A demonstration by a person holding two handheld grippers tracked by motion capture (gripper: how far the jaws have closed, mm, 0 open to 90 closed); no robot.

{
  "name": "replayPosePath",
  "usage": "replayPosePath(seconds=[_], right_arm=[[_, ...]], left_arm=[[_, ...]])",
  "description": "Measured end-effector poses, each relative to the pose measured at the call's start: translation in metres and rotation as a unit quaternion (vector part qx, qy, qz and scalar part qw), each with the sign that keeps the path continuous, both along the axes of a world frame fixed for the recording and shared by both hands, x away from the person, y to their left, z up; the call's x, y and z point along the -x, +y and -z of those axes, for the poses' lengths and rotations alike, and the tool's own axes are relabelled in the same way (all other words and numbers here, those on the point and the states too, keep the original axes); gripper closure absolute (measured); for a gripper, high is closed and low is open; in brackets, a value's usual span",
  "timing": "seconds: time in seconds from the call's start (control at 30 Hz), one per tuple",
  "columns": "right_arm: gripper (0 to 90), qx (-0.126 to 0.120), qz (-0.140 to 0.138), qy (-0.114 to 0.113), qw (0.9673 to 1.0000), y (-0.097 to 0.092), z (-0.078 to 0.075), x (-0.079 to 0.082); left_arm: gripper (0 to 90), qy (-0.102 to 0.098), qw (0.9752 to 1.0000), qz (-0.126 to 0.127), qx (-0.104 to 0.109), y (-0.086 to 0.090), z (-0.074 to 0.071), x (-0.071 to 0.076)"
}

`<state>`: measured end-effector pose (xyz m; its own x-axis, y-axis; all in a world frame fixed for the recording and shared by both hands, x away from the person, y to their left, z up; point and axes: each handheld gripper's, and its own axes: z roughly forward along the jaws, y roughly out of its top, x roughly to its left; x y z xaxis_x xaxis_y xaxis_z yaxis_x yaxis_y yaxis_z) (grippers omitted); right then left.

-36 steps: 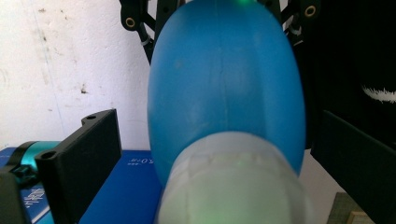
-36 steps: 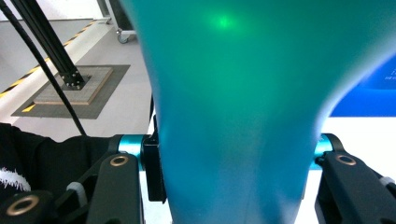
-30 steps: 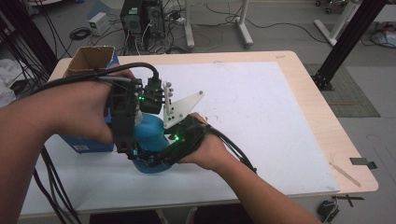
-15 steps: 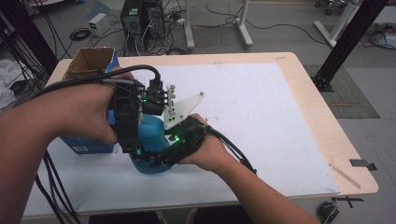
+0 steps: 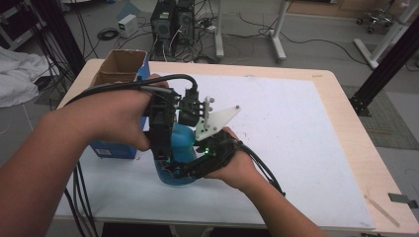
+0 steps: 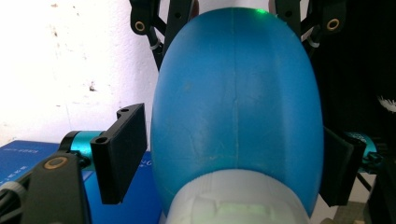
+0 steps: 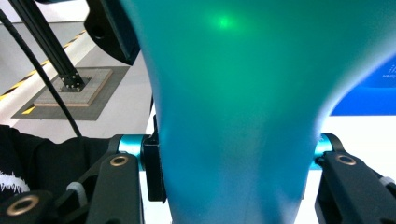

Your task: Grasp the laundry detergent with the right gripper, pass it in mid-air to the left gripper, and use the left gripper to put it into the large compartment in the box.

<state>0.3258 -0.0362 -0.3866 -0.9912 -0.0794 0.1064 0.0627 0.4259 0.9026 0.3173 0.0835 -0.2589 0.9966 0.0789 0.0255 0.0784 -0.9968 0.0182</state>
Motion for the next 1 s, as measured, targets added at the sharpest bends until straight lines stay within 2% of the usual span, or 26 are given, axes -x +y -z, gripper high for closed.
replayPosePath(seconds=[0.2,0.67,1.0], right_arm=[[46.6,0.001,0.0,0.002,1.0,0.001,0.0009,0.0001],[46.7,-0.002,0.004,0.005,1.0,-0.0001,0.0005,-0.0011],[46.7,-0.002,0.005,0.005,1.0,0.0006,0.0009,-0.0004]], left_arm=[[23.8,-0.009,0.9999,0.003,0.008,0.0002,0.001,0.0013],[30.3,-0.016,0.9998,0.005,0.01,0.0003,0.0011,0.0018],[35.0,-0.01,0.9999,0.011,0.001,-0.0059,0.0022,0.0029]])
